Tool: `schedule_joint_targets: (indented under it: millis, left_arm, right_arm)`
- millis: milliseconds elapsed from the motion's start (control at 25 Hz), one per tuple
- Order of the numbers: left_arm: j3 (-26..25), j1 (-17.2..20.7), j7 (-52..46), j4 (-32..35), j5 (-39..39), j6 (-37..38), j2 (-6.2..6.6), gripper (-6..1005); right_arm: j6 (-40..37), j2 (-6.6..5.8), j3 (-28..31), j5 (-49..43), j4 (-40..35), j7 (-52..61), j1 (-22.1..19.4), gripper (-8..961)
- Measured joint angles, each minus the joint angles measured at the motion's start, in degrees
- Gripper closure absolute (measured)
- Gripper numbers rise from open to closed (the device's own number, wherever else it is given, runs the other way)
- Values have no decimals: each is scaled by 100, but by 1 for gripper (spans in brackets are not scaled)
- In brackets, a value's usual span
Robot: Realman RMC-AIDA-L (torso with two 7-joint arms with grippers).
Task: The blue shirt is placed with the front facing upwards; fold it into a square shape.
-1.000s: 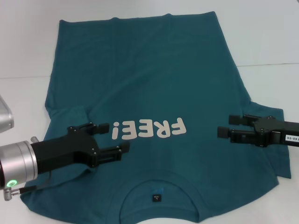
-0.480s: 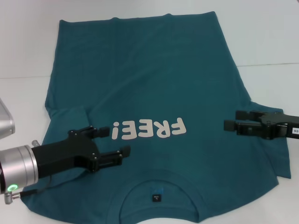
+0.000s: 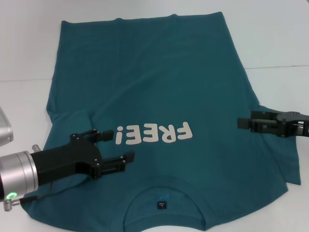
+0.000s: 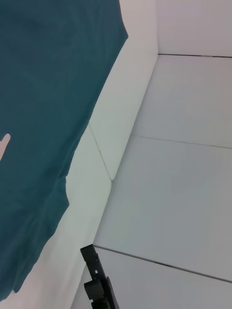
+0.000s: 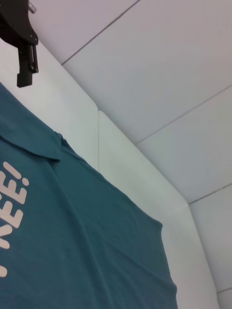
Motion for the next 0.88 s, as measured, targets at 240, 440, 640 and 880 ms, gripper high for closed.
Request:
schedule_joint_targets:
  millis: [240,440,640,880]
  left_arm:
    - [-7,-9,46,-112,-11,-35,0,160]
    - [-6,-8,72,-128,-27,-40,1,159]
    - [-17,5,83,-128,-69,-11,1,159]
    - [-23,9,85,-128,-73,7,1,159]
  right_arm:
    - [16,-7,7,-113,-288,278,-15,29]
    - [16,-19,9,-143,-408,436,-23,29]
    - [44,-55,9,-327,-485,641,9,29]
    - [81,-59,9,-424,-622,831,5,29]
